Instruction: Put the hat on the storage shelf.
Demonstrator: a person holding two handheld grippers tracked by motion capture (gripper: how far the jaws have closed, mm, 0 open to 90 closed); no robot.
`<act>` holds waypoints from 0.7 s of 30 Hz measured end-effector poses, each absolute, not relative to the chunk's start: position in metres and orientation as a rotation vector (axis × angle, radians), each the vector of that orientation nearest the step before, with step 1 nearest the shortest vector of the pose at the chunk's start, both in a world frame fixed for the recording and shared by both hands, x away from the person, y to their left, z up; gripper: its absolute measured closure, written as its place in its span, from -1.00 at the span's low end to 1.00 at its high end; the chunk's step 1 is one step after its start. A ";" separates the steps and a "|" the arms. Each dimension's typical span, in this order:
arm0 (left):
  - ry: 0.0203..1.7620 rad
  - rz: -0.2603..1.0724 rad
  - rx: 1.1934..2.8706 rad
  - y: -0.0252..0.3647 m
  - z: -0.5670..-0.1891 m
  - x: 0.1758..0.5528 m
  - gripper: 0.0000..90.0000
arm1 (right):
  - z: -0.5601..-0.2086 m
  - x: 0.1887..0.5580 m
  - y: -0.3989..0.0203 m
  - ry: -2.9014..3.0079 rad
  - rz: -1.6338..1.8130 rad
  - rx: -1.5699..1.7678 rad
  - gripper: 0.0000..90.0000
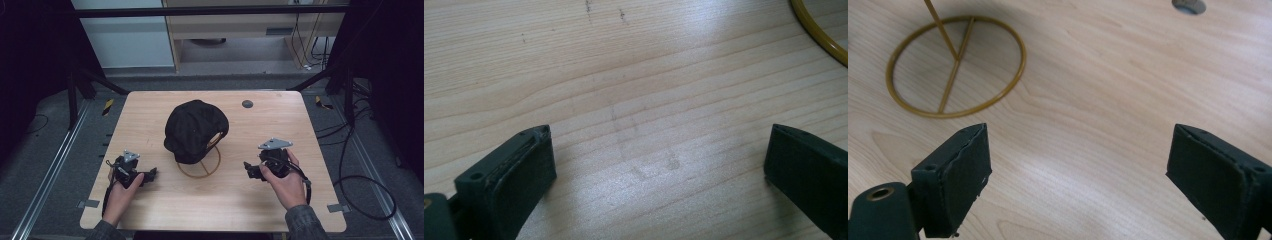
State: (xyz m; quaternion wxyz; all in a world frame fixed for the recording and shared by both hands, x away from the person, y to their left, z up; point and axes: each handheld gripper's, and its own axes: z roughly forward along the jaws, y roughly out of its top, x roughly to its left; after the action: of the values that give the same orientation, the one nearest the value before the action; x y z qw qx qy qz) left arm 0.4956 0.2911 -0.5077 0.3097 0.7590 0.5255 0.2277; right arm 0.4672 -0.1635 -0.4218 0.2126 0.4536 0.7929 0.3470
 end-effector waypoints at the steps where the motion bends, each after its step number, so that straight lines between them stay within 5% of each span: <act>1: 1.388 0.601 2.005 0.291 -0.508 0.496 -1.00 | -0.426 0.467 -0.164 2.204 0.962 1.264 -0.76; 21: 1.388 0.602 2.006 0.291 -0.508 0.496 -1.00 | -0.481 0.463 -0.172 2.210 0.950 1.377 -0.77</act>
State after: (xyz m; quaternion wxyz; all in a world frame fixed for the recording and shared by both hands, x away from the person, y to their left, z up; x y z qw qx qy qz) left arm 0.4956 0.2911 -0.5077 0.3096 0.7591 0.5252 0.2279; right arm 0.4634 -0.1717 -0.4809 0.1837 0.4884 0.7838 0.3368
